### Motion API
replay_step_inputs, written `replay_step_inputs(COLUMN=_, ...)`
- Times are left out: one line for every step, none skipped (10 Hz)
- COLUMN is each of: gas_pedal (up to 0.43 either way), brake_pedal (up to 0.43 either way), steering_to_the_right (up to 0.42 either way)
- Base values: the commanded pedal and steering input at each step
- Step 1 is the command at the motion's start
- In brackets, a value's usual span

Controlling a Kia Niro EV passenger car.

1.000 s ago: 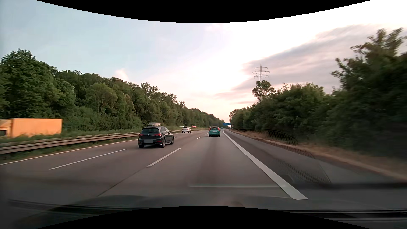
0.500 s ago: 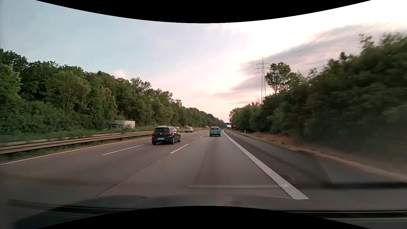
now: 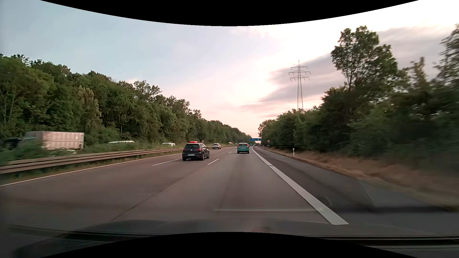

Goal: Follow the waypoints while adhering to traffic rules and regulations

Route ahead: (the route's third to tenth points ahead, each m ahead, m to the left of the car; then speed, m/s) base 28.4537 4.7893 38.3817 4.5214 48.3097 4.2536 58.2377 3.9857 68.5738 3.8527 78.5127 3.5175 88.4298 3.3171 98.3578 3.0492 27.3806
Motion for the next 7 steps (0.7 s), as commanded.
replay_step_inputs(gas_pedal=0.189, brake_pedal=0.000, steering_to_the_right=-0.001)
replay_step_inputs(gas_pedal=0.189, brake_pedal=0.000, steering_to_the_right=0.000)
replay_step_inputs(gas_pedal=0.189, brake_pedal=0.000, steering_to_the_right=-0.001)
replay_step_inputs(gas_pedal=0.189, brake_pedal=0.000, steering_to_the_right=-0.001)
replay_step_inputs(gas_pedal=0.189, brake_pedal=0.000, steering_to_the_right=-0.001)
replay_step_inputs(gas_pedal=0.189, brake_pedal=0.000, steering_to_the_right=-0.001)
replay_step_inputs(gas_pedal=0.189, brake_pedal=0.000, steering_to_the_right=0.000)
